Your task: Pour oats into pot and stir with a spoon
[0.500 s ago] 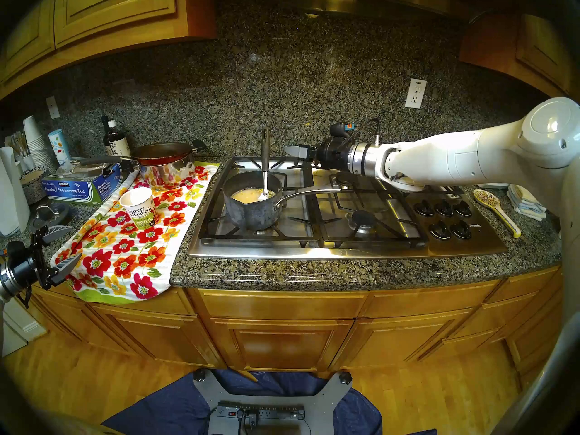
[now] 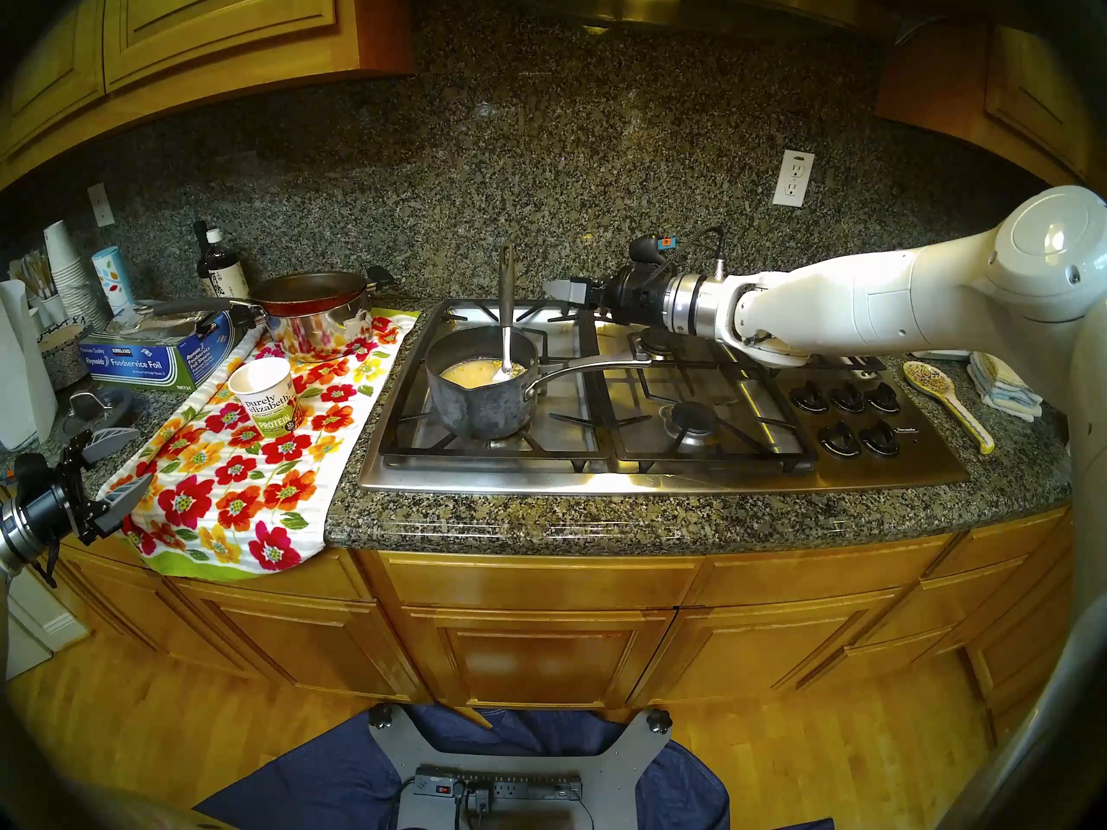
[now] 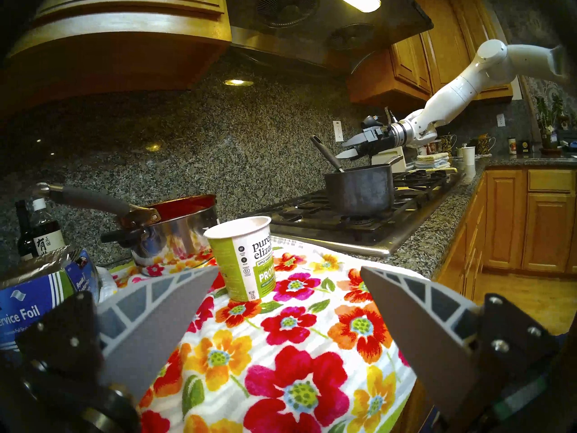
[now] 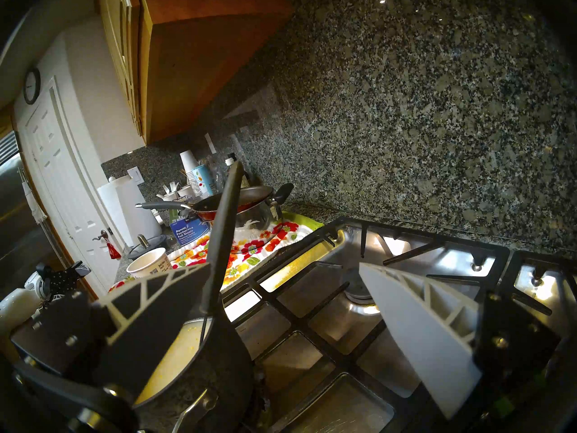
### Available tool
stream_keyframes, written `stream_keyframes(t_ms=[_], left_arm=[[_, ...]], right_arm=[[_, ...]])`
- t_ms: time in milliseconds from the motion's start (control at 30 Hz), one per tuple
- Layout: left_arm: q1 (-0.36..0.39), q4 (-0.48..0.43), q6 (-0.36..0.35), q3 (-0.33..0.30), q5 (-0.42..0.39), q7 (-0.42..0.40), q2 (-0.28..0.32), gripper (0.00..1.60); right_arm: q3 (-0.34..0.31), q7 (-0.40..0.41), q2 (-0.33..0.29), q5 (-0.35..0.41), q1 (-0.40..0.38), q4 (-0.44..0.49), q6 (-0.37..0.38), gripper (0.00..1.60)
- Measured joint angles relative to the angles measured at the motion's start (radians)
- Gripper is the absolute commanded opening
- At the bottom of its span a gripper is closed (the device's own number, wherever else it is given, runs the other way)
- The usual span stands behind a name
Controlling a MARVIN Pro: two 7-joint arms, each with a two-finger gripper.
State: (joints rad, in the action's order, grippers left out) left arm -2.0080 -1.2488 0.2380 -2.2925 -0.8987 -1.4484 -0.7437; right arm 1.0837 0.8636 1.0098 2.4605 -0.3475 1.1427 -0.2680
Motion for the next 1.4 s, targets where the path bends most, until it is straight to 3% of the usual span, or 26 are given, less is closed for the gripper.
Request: stream_keyframes(t_ms=[200,467,1400], left_arm=[[0.02,0.007,-0.014,0.035,0.007,0.029,0.009,1.6],[0.071,0.009,-0.013,0.127,0.034,0.092,0.027,1.6],[0.241,0.083,-0.016,0.306,0.041,0.194,0.067,1.6]], right_arm=[[0.0,0.0,0.001,0.0,0.0,0.0,0.0,1.6],[0.001,0.001,0.001,0.001,0.001,0.0,0.0,1.6],[0.001,0.002,0.003,0.002,0.001,0.0,0.0,1.6]])
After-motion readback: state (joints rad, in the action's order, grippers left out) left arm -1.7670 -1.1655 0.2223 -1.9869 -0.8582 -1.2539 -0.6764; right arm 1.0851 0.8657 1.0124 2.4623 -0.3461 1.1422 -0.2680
